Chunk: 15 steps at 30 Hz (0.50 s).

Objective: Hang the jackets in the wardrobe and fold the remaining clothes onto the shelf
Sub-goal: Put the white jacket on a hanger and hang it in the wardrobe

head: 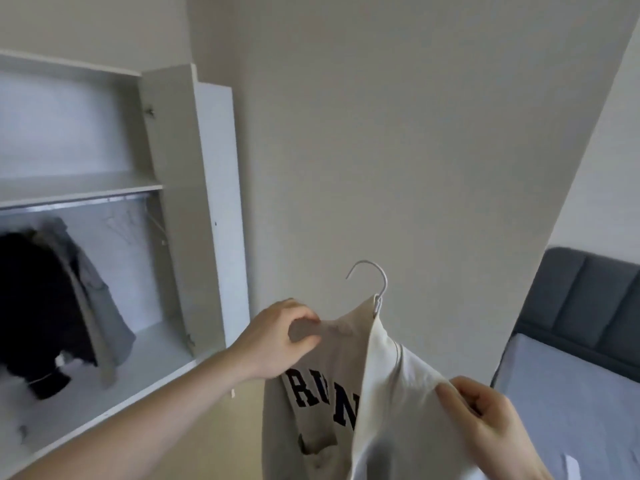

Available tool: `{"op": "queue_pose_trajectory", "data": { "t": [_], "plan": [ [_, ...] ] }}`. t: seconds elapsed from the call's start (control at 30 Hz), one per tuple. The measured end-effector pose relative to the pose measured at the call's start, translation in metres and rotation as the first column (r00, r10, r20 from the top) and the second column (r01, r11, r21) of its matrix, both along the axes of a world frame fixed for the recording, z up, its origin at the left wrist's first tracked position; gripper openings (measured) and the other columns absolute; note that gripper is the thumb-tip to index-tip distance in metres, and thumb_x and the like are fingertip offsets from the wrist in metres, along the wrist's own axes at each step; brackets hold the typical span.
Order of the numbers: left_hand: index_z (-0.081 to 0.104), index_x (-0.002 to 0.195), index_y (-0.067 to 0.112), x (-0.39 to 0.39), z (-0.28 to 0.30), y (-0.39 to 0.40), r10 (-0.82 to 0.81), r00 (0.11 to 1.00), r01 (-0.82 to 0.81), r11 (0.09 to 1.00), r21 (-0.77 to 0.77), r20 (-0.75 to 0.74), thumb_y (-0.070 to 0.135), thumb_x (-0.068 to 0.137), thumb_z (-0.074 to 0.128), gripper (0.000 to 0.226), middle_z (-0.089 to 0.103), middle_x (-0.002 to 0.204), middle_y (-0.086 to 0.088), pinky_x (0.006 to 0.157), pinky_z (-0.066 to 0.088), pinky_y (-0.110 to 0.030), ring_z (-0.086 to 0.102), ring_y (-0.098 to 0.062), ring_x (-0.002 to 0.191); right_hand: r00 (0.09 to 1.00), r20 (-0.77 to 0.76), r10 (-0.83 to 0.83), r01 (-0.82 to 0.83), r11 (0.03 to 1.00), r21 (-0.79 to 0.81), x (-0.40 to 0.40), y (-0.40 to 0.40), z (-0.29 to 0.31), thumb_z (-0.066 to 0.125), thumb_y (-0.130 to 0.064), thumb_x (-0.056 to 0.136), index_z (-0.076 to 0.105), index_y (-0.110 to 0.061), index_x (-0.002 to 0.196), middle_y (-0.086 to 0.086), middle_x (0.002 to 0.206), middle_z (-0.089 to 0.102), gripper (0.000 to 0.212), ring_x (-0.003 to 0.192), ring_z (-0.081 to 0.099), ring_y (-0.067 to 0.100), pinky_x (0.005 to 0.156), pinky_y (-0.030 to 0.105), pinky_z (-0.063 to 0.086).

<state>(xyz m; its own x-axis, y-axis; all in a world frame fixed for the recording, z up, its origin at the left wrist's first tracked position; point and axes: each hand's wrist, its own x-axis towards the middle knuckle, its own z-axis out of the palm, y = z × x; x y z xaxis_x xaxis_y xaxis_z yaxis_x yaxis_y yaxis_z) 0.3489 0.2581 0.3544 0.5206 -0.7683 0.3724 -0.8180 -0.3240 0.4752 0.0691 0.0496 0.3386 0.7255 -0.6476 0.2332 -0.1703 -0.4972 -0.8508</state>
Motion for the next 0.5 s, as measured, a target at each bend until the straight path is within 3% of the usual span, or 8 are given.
{"op": "queue_pose_trajectory", "data": {
  "t": [0.1,0.23,0.5],
  "plan": [
    [0.063,0.120,0.041,0.016,-0.007,0.038,0.106,0.994,-0.105,0.994,0.027,-0.017,0.056,0.089,0.061,0.034,0.054,0.123,0.029,0.105,0.040,-0.021,0.049,0.007,0.118,0.998,0.010,0.063,-0.064,0.997,0.047,0.038,0.012,-0.003,0.070,-0.016,0.093,0.065,-0.012,0.063,-0.008,0.050,0.045,0.031,0.049,0.039,0.001,0.048,0.015,0.031],
    [0.058,0.124,0.043,0.044,-0.011,0.086,0.198,0.980,-0.196,0.979,0.060,-0.028,0.061,0.088,0.057,0.040,0.052,0.132,0.029,0.100,0.029,-0.008,0.044,0.010,0.124,0.989,0.017,0.149,-0.150,0.984,0.098,0.102,0.037,-0.006,0.071,-0.015,0.092,0.068,-0.011,0.065,-0.005,0.049,0.047,0.027,0.047,0.039,0.001,0.047,0.015,0.031],
    [0.060,0.112,0.045,0.127,-0.003,0.179,0.351,0.936,-0.351,0.936,0.034,-0.016,0.057,0.085,0.061,0.029,0.052,0.119,0.030,0.100,0.041,-0.020,0.050,0.008,0.116,0.961,-0.014,0.275,-0.270,0.952,0.146,0.242,0.101,-0.008,0.070,-0.027,0.093,0.070,-0.013,0.075,-0.003,0.052,0.047,0.023,0.052,0.042,0.006,0.061,0.027,0.036]
  ]
}}
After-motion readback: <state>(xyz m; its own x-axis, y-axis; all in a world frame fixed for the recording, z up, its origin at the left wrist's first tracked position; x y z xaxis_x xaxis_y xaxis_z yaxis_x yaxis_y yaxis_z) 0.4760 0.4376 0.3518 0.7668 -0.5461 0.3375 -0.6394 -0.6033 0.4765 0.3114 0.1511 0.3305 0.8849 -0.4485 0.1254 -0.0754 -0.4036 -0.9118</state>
